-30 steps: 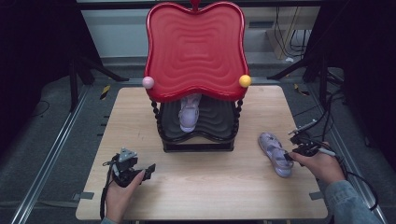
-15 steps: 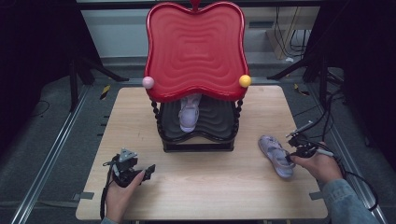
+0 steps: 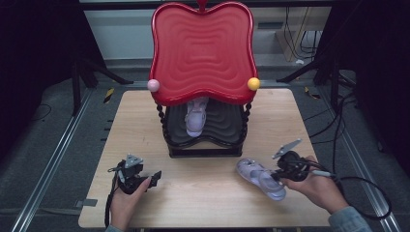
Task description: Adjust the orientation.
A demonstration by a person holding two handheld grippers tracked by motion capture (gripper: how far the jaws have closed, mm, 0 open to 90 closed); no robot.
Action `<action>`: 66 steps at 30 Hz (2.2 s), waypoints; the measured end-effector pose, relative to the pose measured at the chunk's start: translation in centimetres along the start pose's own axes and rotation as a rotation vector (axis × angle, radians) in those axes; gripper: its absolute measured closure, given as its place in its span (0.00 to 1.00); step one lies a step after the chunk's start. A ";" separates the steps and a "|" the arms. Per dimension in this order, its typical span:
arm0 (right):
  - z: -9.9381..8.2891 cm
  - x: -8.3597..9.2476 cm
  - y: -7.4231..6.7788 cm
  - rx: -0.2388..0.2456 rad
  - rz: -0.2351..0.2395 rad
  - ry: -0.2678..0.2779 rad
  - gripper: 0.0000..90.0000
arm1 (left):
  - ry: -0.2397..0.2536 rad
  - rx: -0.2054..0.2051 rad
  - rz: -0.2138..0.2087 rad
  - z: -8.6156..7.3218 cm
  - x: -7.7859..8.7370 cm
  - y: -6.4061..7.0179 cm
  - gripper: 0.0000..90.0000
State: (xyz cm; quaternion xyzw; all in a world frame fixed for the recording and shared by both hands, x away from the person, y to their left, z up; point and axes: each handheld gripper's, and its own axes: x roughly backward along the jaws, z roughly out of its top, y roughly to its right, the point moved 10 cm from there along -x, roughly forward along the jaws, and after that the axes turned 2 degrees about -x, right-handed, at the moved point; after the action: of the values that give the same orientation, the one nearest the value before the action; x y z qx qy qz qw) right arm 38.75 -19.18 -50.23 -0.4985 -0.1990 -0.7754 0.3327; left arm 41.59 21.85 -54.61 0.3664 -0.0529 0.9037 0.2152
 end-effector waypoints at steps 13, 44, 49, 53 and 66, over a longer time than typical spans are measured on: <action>5.8 -4.8 -3.9 0.150 0.101 0.022 0.92 | 0.002 0.007 0.002 0.0 0.1 -0.3 0.21; 3.7 -2.6 -7.2 0.160 0.085 -0.047 0.63 | 0.021 0.027 -0.009 0.1 0.1 0.0 0.13; 3.6 -4.2 -7.9 0.176 0.094 -0.085 0.67 | 0.006 0.017 -0.010 -0.2 -0.2 0.0 0.12; 3.4 -5.3 -8.0 0.182 0.090 -0.116 0.72 | 0.003 0.009 -0.007 -0.2 -0.1 0.0 0.11; 3.3 -6.9 -8.0 0.202 0.073 -0.175 0.85 | -0.005 0.004 -0.001 -0.3 -0.2 0.0 0.12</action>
State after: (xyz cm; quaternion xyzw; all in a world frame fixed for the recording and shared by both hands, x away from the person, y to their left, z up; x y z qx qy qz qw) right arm 37.06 -9.28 -54.86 -0.5349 -0.2861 -0.6924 0.3905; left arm 41.54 21.86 -54.97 0.3693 -0.0513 0.9026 0.2150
